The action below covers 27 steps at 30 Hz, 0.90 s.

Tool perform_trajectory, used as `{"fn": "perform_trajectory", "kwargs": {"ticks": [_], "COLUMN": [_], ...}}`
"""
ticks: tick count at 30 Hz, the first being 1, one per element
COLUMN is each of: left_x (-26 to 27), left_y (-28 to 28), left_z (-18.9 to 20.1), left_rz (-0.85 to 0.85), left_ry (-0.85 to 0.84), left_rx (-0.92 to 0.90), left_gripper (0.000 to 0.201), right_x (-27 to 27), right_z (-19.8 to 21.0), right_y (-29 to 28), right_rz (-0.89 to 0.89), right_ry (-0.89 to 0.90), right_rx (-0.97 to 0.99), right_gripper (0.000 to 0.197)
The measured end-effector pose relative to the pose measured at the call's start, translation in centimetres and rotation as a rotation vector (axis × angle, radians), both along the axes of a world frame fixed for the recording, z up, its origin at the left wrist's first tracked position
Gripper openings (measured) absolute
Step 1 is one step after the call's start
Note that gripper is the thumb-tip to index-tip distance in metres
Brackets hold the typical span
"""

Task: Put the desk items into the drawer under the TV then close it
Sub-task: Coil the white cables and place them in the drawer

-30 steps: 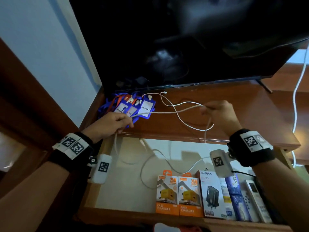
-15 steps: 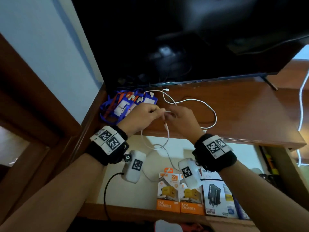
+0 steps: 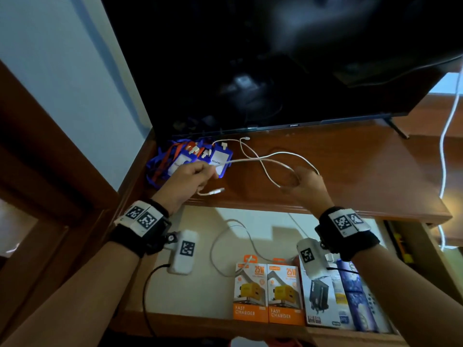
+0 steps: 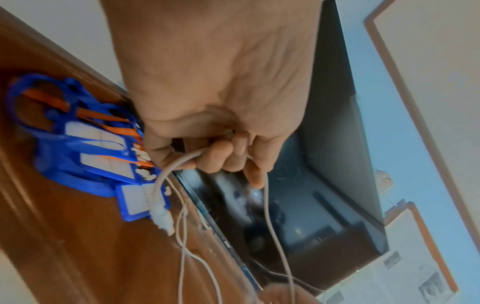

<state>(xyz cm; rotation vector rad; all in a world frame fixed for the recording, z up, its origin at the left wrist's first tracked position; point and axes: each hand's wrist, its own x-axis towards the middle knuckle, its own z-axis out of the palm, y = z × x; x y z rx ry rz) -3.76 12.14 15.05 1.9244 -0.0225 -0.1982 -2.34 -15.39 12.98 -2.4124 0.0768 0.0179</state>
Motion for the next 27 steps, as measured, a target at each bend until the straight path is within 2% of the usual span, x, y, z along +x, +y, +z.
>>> {"fn": "perform_trajectory", "kwargs": {"ticks": [2, 5, 7, 9, 12, 14, 17, 19, 22, 27], "left_x": [0.4, 0.8, 1.0, 1.2, 1.3, 1.2, 1.0, 1.1, 1.4, 2.2], "left_y": [-1.2, -2.9, -3.8, -4.6, -5.0, -4.2, -2.2, -1.1, -0.4, -1.7], "left_z": [0.8, 1.8, 2.1, 2.3, 2.4, 2.4, 2.2, 2.3, 2.6, 3.6], "left_rz": [-0.019, -0.086, -0.103, -0.087, -0.049, -0.062, -0.138, -0.168, -0.156, -0.038], "left_ry": [-0.008, -0.01, -0.01, -0.015, -0.019, 0.013, 0.099, 0.135, 0.166, 0.198], "left_rx": [0.006, 0.062, 0.074, 0.066, 0.032, 0.007, -0.034, -0.065, -0.184, -0.574], "left_gripper": [0.027, 0.029, 0.028, 0.028, 0.031, 0.033, 0.034, 0.033, 0.029, 0.028], "right_x": [0.0, 0.1, 0.3, 0.4, 0.5, 0.6, 1.0, 1.5, 2.2, 3.3], "right_z": [0.5, 1.6, 2.3, 2.4, 1.9, 1.7, 2.2, 2.5, 2.6, 2.6], "right_y": [1.3, 2.7, 3.7, 4.5, 4.8, 4.2, 2.4, 1.3, 0.7, 1.3], "right_rz": [0.027, -0.024, 0.01, 0.103, 0.159, 0.092, -0.006, -0.016, -0.032, -0.073], "right_ry": [-0.02, -0.192, -0.257, -0.215, -0.231, -0.255, -0.187, -0.16, -0.157, -0.169], "right_rx": [-0.025, -0.061, -0.025, 0.059, 0.173, 0.259, 0.429, 0.46, 0.482, 0.565], "right_gripper": [0.026, 0.047, 0.05, 0.038, 0.004, 0.01, 0.018, 0.023, 0.024, 0.018]}}
